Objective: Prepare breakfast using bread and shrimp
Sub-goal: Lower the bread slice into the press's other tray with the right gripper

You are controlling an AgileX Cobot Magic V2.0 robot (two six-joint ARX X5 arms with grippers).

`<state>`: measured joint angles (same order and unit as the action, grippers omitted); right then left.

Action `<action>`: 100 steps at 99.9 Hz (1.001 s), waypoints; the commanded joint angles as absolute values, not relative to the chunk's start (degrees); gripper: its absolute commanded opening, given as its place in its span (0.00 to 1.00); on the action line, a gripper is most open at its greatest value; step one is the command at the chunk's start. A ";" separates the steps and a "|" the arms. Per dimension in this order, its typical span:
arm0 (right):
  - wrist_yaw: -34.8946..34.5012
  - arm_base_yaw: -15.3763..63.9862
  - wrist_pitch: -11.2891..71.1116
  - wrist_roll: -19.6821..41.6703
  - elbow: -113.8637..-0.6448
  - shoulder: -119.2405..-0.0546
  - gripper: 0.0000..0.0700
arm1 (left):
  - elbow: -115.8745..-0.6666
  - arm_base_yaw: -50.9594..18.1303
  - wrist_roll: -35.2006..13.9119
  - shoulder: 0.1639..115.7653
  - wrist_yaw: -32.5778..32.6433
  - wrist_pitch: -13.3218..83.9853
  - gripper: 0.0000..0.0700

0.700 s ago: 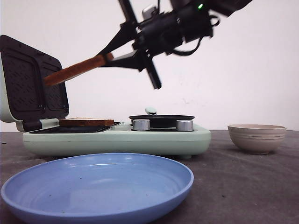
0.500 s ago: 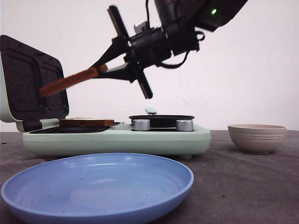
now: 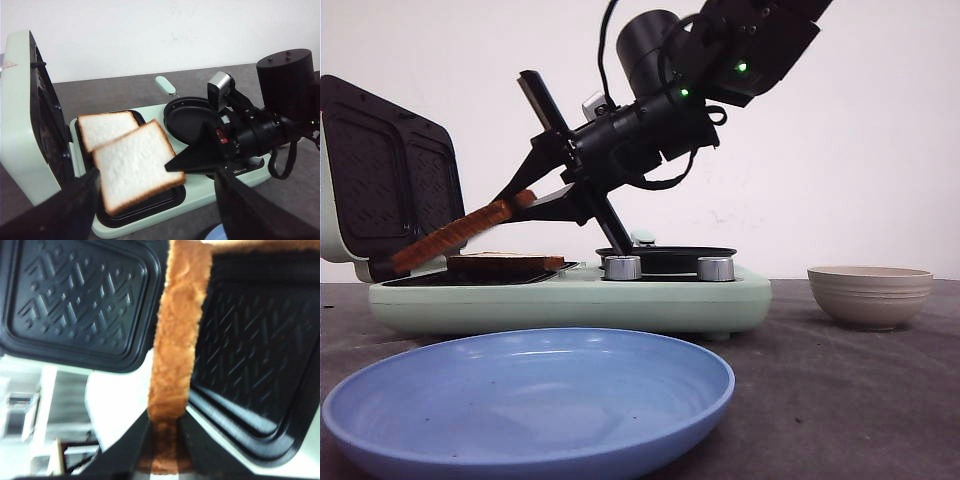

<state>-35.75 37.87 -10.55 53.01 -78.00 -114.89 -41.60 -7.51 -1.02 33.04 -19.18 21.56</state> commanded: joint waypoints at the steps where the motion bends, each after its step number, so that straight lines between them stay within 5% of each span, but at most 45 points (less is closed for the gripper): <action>1: -34.85 38.52 -10.96 53.39 -79.31 -115.90 0.01 | -42.04 -7.46 -1.15 33.23 -18.85 21.04 0.56; 54: -32.16 39.64 -8.91 51.86 -79.31 -116.51 0.01 | -42.04 -7.46 -1.13 33.23 -18.87 21.02 0.56; 72: -30.96 39.90 -8.86 51.83 -79.31 -116.51 0.21 | -42.04 -7.46 -1.13 33.23 -18.87 20.99 0.56; 100: -30.00 39.90 -8.88 50.94 -79.31 -116.51 0.33 | -42.04 -7.46 -1.13 33.23 -18.85 20.99 0.56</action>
<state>-30.15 39.38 -9.02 51.90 -78.28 -114.89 -41.60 -7.51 -1.02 33.04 -19.18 21.56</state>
